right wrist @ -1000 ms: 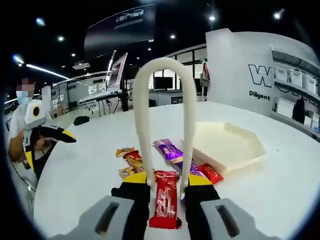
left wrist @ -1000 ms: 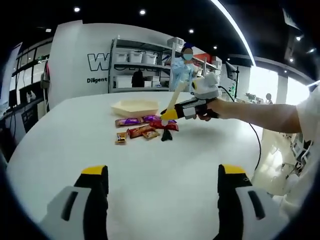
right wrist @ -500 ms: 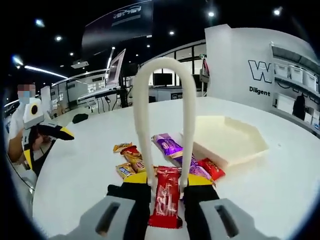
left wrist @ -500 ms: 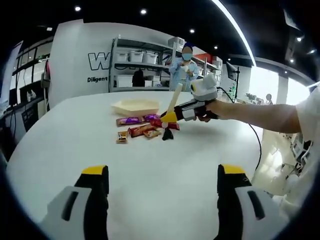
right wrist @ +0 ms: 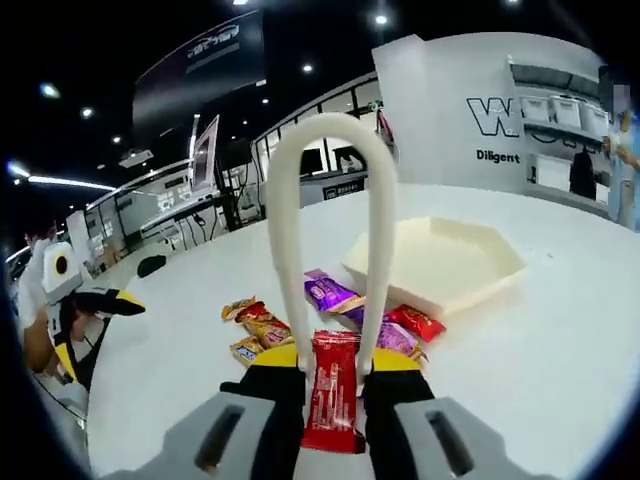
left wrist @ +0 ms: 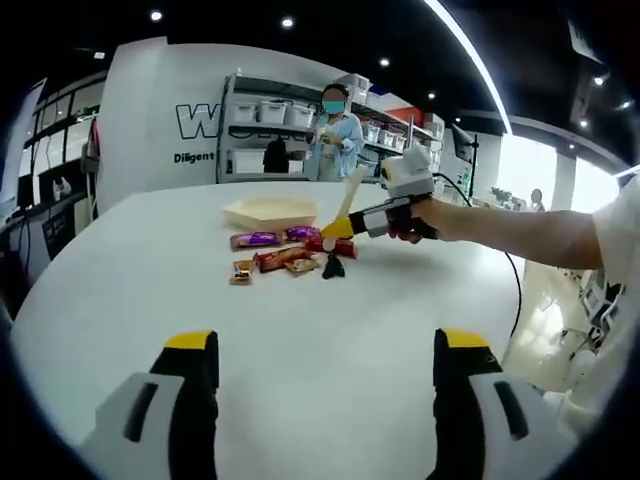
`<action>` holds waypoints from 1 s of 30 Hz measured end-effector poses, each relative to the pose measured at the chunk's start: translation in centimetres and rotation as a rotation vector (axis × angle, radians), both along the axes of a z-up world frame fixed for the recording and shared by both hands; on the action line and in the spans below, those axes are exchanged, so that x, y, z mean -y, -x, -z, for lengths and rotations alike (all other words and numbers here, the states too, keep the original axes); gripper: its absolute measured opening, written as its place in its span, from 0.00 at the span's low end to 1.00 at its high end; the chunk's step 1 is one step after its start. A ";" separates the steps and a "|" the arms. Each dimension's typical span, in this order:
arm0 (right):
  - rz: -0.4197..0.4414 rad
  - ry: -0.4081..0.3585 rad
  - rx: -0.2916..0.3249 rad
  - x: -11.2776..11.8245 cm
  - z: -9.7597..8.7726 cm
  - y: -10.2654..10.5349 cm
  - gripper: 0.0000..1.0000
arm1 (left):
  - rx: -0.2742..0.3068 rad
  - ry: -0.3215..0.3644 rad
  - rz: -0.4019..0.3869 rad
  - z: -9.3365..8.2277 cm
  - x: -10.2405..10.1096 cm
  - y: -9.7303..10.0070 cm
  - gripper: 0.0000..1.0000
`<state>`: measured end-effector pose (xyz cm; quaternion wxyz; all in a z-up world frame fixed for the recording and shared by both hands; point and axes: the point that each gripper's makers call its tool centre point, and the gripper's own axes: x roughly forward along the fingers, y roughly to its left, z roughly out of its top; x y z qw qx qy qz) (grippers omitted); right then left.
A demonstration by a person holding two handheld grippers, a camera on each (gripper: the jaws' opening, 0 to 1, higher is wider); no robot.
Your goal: Place the target food into the container with the food tongs after gripping and lifting it, then release it inside without dropping or visibly crushing the food.
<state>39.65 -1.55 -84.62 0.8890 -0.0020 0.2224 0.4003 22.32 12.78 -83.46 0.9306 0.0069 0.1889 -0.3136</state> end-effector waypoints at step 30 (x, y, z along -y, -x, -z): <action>0.045 -0.027 0.120 1.8 -9.8 -0.5 0.14 | 0.008 0.015 -0.043 -0.5 0.1 -0.3 0.99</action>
